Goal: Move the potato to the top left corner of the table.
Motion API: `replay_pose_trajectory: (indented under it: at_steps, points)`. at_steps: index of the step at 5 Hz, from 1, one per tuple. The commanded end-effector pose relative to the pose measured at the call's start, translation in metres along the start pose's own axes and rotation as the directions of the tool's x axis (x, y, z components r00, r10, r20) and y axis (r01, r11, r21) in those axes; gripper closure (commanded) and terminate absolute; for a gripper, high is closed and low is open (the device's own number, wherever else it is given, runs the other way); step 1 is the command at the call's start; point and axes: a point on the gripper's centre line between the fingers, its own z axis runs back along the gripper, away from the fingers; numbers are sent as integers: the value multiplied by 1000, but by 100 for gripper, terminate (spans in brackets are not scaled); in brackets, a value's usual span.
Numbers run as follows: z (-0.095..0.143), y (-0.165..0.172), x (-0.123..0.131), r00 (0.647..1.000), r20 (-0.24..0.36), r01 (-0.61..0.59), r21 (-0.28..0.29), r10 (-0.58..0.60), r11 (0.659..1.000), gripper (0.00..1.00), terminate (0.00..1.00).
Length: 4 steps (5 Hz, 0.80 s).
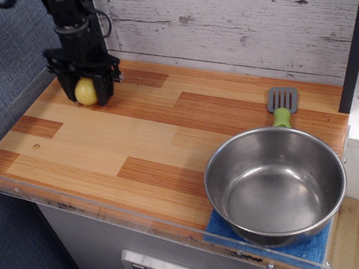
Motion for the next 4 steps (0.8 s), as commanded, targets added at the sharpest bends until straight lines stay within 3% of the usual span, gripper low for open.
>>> replay_pose_trajectory:
  at_steps: [1,2,4]
  points:
    - [16,-15,-2,994,29,104,16,-104,994,100,0]
    - [27,-18,-5,993,39,113,22,-114,993,0,0]
    - [48,-17,-16,991,78,104,74,-109,992,0,0]
